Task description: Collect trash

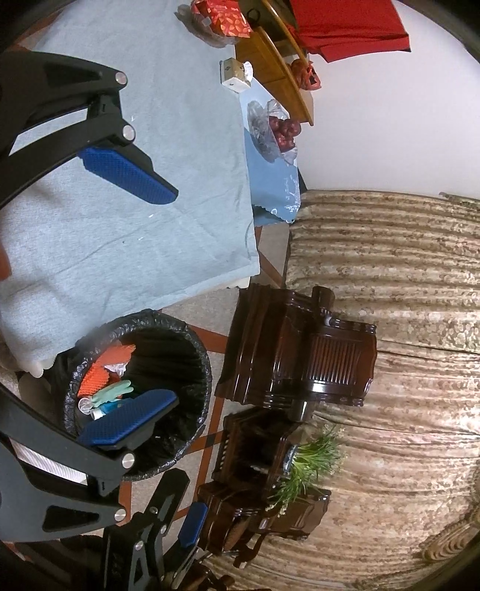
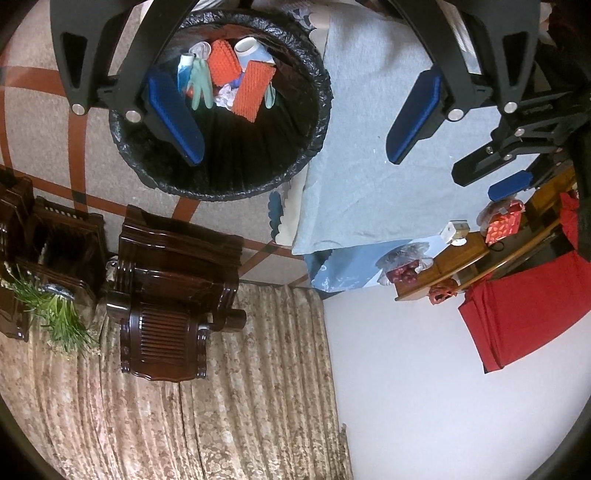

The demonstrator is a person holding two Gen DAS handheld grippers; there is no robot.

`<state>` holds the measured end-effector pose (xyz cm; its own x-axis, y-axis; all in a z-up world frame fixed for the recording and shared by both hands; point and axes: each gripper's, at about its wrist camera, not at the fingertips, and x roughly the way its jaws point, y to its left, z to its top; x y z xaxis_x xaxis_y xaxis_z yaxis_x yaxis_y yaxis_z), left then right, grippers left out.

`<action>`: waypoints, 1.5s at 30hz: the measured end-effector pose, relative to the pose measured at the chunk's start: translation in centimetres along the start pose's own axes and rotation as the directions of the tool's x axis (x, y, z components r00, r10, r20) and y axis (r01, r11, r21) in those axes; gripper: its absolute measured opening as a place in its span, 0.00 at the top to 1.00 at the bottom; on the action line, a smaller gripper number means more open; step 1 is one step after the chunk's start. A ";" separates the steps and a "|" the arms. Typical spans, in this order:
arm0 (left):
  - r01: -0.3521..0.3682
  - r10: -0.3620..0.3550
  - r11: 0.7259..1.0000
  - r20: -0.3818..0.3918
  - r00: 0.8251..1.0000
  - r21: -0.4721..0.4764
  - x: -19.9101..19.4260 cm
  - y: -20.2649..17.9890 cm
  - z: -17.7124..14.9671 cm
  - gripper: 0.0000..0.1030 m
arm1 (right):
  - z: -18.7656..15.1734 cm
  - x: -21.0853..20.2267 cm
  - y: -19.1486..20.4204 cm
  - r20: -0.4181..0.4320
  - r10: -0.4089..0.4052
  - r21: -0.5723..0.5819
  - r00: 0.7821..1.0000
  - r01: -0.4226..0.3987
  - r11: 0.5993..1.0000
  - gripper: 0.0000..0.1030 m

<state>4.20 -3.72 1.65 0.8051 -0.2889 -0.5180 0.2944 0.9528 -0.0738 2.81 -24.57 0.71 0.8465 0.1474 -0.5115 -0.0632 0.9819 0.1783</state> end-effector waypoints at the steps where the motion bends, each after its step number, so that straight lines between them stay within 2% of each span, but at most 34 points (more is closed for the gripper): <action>1: 0.000 0.000 1.000 0.000 1.000 0.000 0.0 0.0 0.0 0.05 | 0.0 0.0 0.0 -0.001 0.001 -0.001 1.000 -0.001 1.000 0.06; 45: -0.002 0.002 1.000 0.000 1.000 -0.008 -0.1 0.5 0.2 0.05 | 0.0 0.2 0.3 -0.005 0.001 -0.004 1.000 -0.001 1.000 0.06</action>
<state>4.36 -3.25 1.86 0.8056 -0.2872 -0.5183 0.2887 0.9541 -0.0798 2.90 -24.21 0.67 0.8437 0.1487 -0.5158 -0.0660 0.9823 0.1753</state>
